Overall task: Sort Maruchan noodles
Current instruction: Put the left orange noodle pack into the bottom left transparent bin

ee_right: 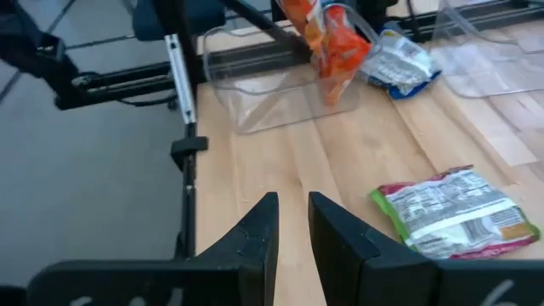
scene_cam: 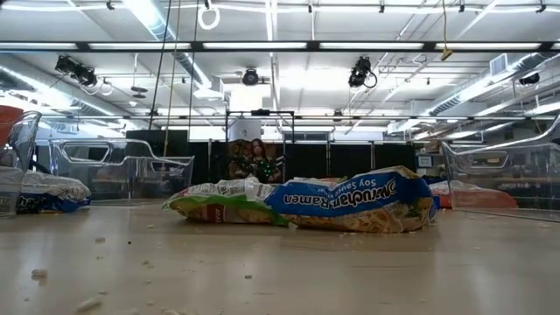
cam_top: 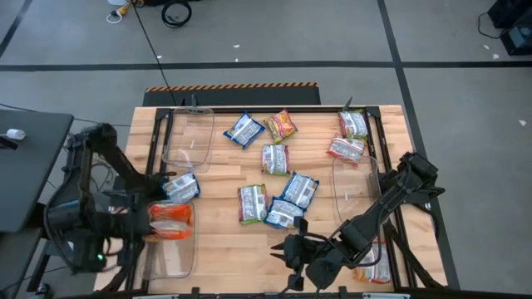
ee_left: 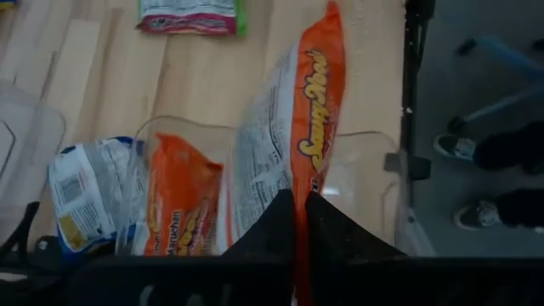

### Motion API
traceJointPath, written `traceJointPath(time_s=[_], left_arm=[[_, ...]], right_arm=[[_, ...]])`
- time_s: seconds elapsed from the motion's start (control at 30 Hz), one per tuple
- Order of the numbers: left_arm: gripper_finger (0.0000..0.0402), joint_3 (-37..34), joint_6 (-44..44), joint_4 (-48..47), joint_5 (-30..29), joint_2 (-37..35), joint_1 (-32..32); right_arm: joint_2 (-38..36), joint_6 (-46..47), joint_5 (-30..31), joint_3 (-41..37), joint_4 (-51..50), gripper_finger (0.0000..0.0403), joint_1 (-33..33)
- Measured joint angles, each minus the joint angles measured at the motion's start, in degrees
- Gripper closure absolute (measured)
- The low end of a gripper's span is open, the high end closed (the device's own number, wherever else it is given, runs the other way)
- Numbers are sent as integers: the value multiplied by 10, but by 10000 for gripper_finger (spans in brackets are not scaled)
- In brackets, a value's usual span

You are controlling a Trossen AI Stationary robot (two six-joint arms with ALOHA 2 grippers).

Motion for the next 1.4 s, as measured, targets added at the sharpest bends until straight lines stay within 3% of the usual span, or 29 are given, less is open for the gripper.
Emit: traceJointPath(time_s=[0.1, 0.3, 0.53, 0.87, 1.13, 1.4], left_arm=[[387, -89, -35, 46, -10, -35, -19], [387, -242, -17, 198, -12, -73, -21], [374, -350, -65, 245, 10, -75, -20], [361, -350, -72, 197, 114, -77, 8], [315, -320, -151, 72, 126, -78, 45], [286, -313, -155, 75, 147, -78, 64]], right_arm=[[0, 0, 4, 0, 13, 330, 0], [0, 31, -15, 0, 7, 330, 0], [0, 76, -25, 0, 3, 330, 0], [0, 106, -12, 0, -18, 330, -6], [0, 148, -17, 0, -70, 330, -20], [0, 151, -41, 0, -100, 330, -28]])
